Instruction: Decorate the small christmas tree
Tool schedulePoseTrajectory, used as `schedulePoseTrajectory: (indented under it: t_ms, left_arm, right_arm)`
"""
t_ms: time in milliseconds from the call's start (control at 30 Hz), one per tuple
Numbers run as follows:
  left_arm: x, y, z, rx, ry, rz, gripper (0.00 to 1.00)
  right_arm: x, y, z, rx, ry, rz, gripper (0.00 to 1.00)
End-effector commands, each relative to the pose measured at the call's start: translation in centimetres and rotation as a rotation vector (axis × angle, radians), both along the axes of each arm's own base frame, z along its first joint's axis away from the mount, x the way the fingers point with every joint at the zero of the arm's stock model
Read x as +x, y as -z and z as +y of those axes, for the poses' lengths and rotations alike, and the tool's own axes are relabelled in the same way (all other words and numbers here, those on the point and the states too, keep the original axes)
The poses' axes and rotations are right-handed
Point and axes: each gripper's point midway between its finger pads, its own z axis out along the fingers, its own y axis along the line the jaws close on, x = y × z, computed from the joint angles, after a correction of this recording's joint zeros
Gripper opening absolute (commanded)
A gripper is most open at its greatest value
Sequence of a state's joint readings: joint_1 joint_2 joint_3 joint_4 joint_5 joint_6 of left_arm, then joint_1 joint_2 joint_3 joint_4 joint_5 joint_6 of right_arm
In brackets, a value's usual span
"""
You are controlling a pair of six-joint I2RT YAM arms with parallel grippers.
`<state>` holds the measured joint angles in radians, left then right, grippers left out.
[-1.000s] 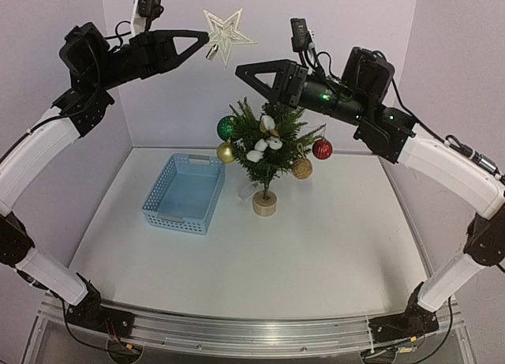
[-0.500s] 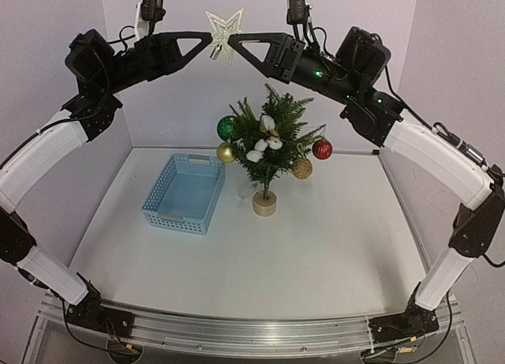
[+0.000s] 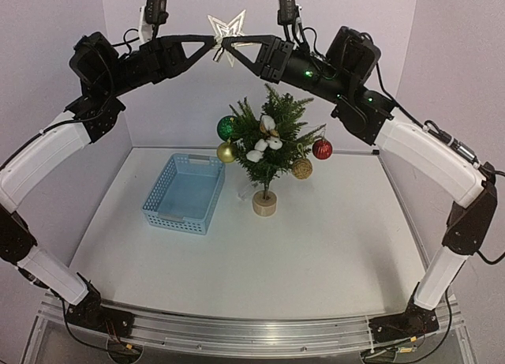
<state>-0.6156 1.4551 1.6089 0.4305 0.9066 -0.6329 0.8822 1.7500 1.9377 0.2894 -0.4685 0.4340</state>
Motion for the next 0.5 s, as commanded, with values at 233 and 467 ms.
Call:
schedulePoseTrajectory:
  t_ms: [233, 467]
  left_arm:
    - [3.1, 3.1, -1.1, 0.098, -0.173, -0.091, 0.8]
    - [9.0, 6.9, -3.0, 0.198, -0.359, -0.122, 0.68]
  right_arm:
    - [7.3, -0.3, -8.3, -0.222, 0.525, 0.017, 0.0]
    - [14.5, 0.6, -13.3, -0.287, 0.703, 0.052, 0.0]
